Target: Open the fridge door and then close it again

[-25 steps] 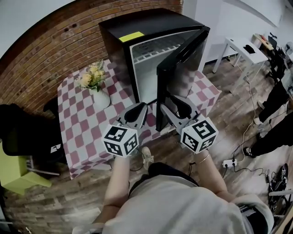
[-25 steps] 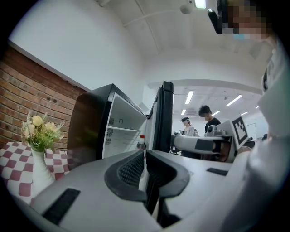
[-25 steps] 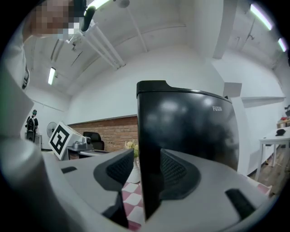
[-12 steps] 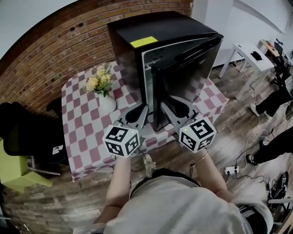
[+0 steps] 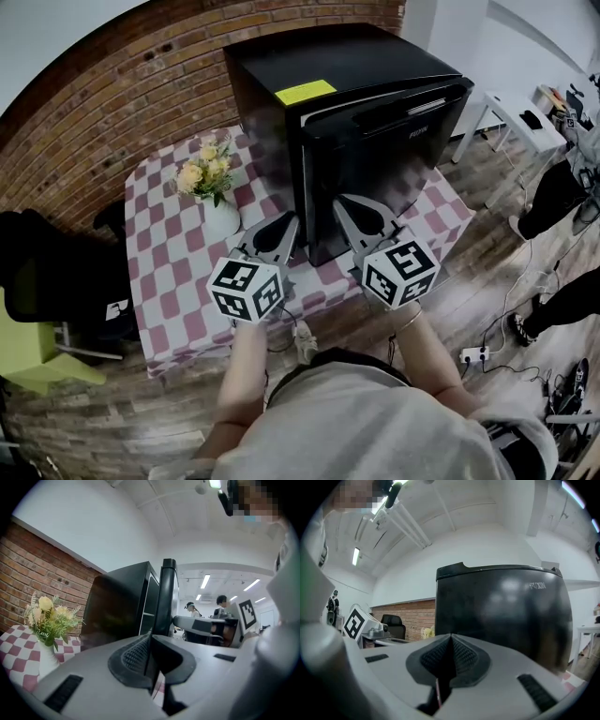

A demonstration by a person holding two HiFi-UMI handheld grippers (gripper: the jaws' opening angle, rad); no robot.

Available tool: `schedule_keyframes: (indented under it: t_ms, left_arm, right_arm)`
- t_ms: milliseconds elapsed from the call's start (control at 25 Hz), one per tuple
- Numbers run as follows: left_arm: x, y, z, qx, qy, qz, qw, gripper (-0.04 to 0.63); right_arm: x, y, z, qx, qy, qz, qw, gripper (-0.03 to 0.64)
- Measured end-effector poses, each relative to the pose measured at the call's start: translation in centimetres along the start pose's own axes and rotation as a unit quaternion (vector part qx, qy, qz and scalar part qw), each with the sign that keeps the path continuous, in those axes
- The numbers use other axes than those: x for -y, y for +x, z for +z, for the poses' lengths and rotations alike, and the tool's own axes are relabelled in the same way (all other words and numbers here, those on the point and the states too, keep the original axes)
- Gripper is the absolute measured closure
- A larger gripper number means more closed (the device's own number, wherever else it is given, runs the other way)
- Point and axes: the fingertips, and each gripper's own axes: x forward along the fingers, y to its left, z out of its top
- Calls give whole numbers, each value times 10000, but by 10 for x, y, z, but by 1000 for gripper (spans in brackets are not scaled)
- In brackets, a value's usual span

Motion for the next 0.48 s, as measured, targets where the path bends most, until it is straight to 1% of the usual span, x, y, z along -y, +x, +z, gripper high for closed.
schedule_keyframes:
  t_ms: [240,480]
  left_arm:
    - [-16,6,-4,-88,-13,99,9999,577]
    - [-27,10,-6,-127,-26,86,9999,577]
  right_arm:
    - [4,17,-1,38,34,7,10000,617]
    - [5,29,-5,19,67,21,10000,617]
